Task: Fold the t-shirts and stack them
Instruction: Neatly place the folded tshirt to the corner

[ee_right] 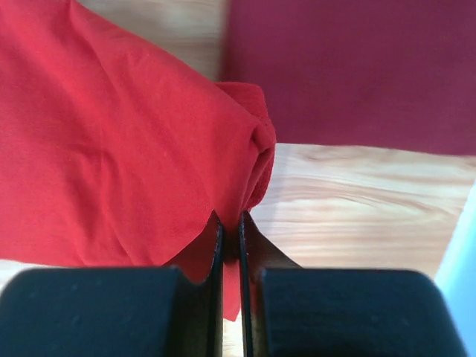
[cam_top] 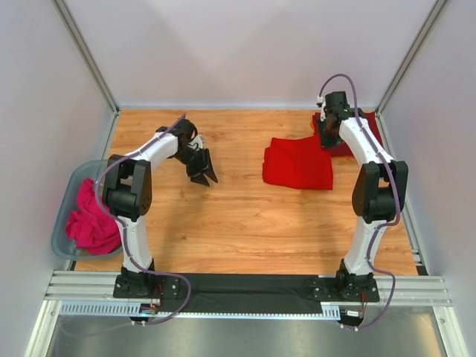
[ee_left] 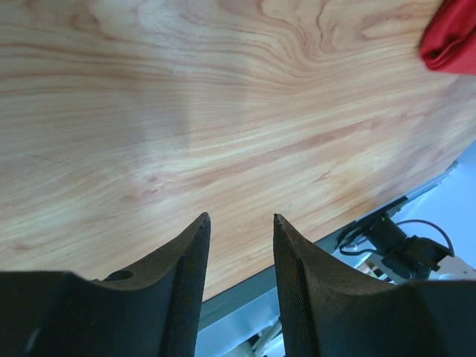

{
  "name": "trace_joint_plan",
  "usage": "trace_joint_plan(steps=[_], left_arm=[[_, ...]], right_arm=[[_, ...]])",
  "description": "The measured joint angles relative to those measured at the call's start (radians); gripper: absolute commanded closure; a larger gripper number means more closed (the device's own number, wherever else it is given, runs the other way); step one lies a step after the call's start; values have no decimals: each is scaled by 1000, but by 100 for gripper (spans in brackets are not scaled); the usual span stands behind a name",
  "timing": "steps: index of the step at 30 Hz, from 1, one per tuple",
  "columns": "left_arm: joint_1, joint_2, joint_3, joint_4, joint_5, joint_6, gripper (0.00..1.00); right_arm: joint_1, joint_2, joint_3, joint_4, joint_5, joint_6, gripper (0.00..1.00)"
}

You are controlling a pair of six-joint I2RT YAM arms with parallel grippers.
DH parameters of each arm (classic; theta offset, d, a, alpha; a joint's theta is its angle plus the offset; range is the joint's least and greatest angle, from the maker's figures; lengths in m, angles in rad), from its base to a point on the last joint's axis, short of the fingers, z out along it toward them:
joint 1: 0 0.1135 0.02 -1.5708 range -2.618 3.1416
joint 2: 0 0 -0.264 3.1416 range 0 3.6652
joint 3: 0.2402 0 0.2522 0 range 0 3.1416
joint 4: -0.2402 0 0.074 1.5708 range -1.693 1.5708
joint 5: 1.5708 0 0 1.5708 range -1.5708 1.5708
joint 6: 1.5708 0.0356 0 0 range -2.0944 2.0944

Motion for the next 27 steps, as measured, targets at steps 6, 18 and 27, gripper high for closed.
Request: trace_joint_plan(steps=[6, 18, 27], left_arm=[[0, 4, -6, 11, 25, -2, 54], [-5, 16, -14, 67, 61, -36, 55], [-24, 23, -14, 80, 62, -53, 56]], right_arm=[[-46, -2, 0, -7, 119, -61, 100], [-66, -122, -3, 84, 218, -192, 100], [-182, -90, 84, 126, 143, -199, 100]])
